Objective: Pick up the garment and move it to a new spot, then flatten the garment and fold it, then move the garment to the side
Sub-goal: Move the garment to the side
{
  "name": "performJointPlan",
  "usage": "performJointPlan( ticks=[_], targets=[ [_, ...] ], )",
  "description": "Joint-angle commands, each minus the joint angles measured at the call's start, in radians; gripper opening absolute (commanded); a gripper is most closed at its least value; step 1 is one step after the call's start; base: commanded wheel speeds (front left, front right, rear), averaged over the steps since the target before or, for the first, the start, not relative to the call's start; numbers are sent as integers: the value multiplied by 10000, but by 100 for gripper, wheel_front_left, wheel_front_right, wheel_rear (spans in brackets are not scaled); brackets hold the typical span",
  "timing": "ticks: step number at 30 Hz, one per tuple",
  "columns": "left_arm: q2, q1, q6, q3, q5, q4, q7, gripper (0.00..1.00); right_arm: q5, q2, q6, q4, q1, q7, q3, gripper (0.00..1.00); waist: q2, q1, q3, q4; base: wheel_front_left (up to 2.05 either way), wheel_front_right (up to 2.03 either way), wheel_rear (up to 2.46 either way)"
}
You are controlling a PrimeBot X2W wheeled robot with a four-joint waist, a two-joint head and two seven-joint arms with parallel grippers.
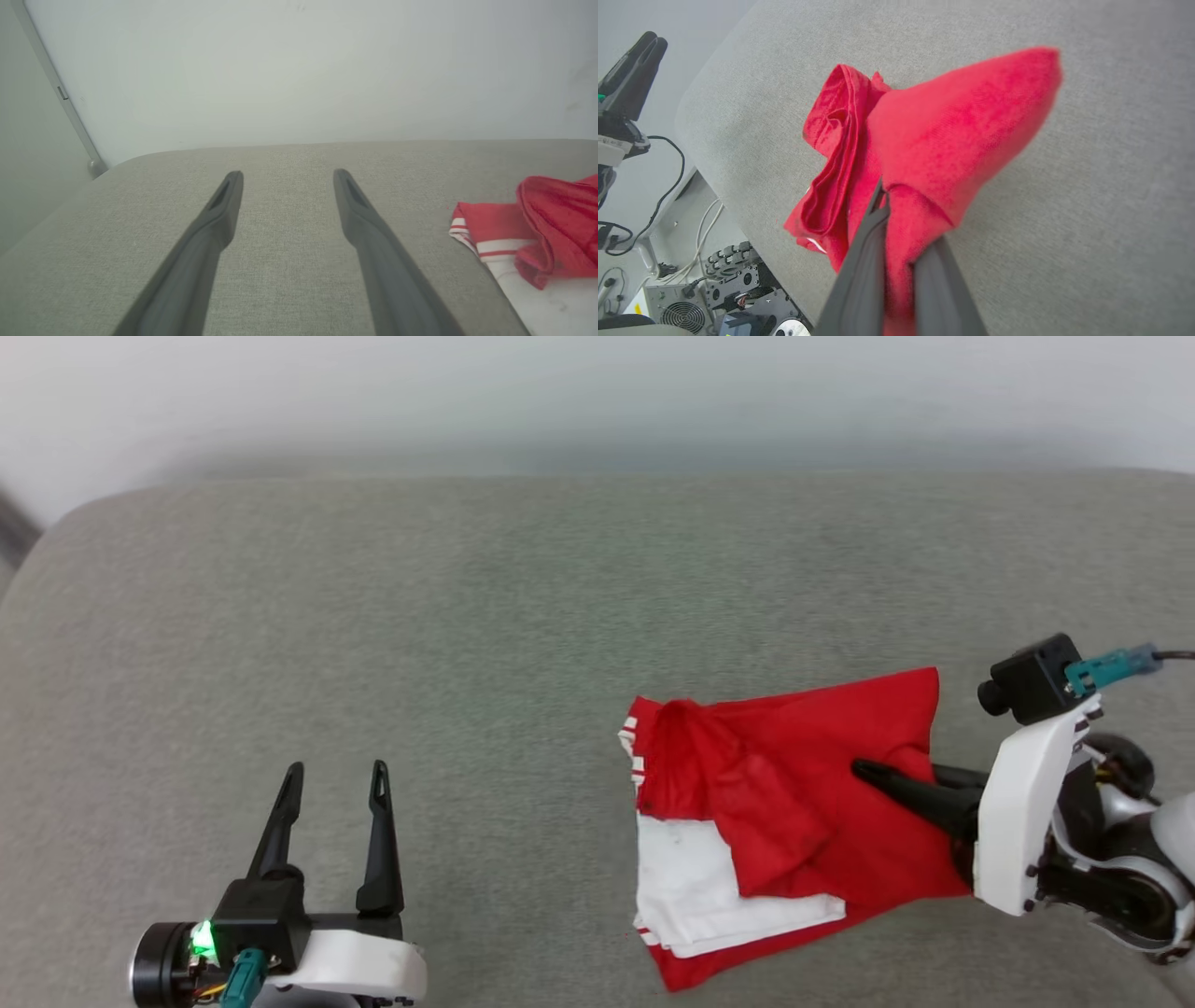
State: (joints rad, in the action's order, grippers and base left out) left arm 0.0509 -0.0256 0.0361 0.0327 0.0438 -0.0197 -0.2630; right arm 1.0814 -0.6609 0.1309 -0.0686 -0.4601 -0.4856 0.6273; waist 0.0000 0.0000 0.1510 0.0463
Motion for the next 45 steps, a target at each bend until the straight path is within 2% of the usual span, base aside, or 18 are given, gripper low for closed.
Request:
performJointPlan(
  ticks=[1,6,10,15,21,26,31,36,40,41,42,45],
  targets=[
    [-9,-115,50,-46,51,-66,-21,100,-76,-313,-4,356,-262,-41,163,0,0,0,-143,-504,0,0,0],
    [-9,-150,71,-225,62,-230,-21,100,-368,-1320,-4,1359,-795,-220,496,0,0,0,81,-1489,0,0,0],
    [-10,64,11,-376,-44,-401,-21,100,-647,-1982,-4,1448,-1100,-88,300,0,0,0,524,-2187,0,0,0],
    [110,477,-193,-518,-217,-527,-21,100,-1108,-2557,-4,610,-1603,360,-229,0,0,0,1284,-2722,0,0,0],
    [311,1013,-409,-571,-352,-732,-21,100,-2314,-3188,-6,-1135,-2368,954,-499,0,0,0,2222,-2905,0,0,0],
    [519,1435,-512,-588,-420,-981,-21,100,-3195,-3371,-6,-2758,-2972,1347,-667,0,0,0,3041,-2861,0,0,0],
    [682,1784,-553,-611,-473,-1273,-21,100,-3927,-3261,-7,-4129,-3578,1762,-1160,0,0,0,3837,-2791,0,0,0],
    [855,2023,-576,-645,-475,-1543,-21,100,-4656,-2819,-6,-5161,-4055,2276,-1605,0,0,0,4473,-2751,0,0,0],
    [878,2083,-533,-639,-451,-1550,-21,100,-5025,-2341,-7,-5885,-4222,2400,-1843,0,0,0,4535,-2735,0,0,0],
    [866,2066,-523,-620,-442,-1512,-21,100,-5182,-2255,-6,-6001,-4259,2494,-1895,16,0,0,4481,-2724,0,0,0],
    [846,2045,-521,-594,-423,-1472,-21,100,-5362,-2209,-7,-6135,-4354,2715,-2031,100,0,0,4403,-2710,0,0,0],
    [765,1954,-517,-529,-360,-1386,-21,100,-6017,-1955,-7,-6556,-4432,3165,-2270,100,0,0,4052,-2669,0,0,0]
  ],
)
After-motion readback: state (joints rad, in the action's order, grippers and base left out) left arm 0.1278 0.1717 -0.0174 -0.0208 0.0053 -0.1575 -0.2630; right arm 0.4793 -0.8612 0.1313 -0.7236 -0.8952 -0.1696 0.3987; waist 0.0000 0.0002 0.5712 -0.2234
